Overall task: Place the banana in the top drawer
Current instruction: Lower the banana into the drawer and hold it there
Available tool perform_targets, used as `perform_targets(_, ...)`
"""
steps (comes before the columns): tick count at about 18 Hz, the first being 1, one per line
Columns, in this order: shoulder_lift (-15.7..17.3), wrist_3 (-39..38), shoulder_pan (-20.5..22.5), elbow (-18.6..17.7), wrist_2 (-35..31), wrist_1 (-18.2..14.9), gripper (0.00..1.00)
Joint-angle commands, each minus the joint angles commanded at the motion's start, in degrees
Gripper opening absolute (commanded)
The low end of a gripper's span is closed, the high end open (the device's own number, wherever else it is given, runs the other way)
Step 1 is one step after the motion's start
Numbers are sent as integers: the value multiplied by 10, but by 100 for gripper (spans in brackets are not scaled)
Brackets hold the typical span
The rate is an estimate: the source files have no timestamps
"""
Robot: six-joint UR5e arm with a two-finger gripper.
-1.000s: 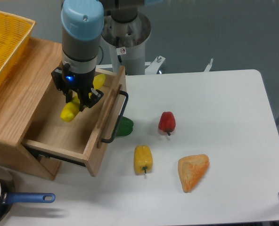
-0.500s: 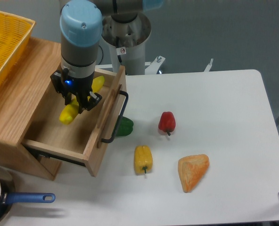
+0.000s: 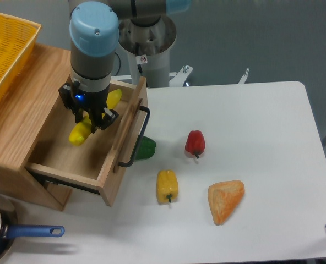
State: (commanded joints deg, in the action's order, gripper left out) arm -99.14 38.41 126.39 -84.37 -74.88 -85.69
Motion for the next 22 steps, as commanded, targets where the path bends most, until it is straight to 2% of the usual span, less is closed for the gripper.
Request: perform_targets(22,-4,2,-7,-7,-11,2,38)
